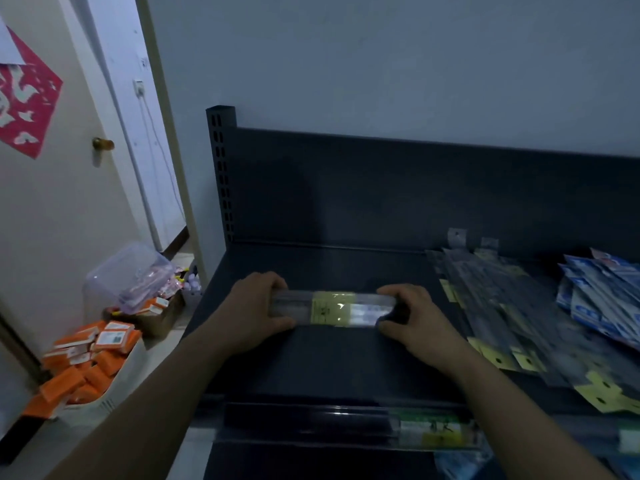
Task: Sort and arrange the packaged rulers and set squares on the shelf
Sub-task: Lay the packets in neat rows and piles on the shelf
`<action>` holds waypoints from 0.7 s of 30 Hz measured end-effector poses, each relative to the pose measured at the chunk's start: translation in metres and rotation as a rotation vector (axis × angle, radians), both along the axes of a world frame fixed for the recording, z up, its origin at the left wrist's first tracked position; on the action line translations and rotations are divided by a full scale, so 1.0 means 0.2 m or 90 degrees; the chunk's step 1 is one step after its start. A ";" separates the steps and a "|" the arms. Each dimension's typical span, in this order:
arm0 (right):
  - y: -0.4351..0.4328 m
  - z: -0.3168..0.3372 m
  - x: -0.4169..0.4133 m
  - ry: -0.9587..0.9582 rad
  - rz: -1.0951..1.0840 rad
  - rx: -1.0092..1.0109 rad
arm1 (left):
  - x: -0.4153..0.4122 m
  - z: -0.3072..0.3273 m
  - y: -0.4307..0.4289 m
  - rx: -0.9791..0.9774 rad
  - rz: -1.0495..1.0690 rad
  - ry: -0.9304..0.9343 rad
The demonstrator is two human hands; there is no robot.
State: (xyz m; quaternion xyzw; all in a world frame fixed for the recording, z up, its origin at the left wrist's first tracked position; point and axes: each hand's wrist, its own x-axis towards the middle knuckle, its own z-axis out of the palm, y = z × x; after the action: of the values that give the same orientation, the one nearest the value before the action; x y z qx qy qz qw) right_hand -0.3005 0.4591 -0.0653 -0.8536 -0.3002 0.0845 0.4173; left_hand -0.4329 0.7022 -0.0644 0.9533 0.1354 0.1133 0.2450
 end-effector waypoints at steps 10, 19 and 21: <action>0.13 0.16 0.20 -0.014 0.027 0.042 | 0.24 0.14 0.07 0.022 -0.004 -0.004; 0.41 0.08 0.53 -0.043 0.039 -0.119 | 0.53 0.14 0.17 0.260 0.070 0.219; 0.43 0.02 0.51 -0.159 0.047 -0.291 | 0.53 0.05 0.16 0.273 0.046 0.241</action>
State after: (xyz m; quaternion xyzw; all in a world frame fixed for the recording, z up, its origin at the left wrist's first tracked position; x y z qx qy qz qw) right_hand -0.1976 0.5441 -0.0607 -0.9179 -0.3536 0.0592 0.1698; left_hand -0.3276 0.7342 -0.0539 0.9822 0.1853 -0.0320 0.0041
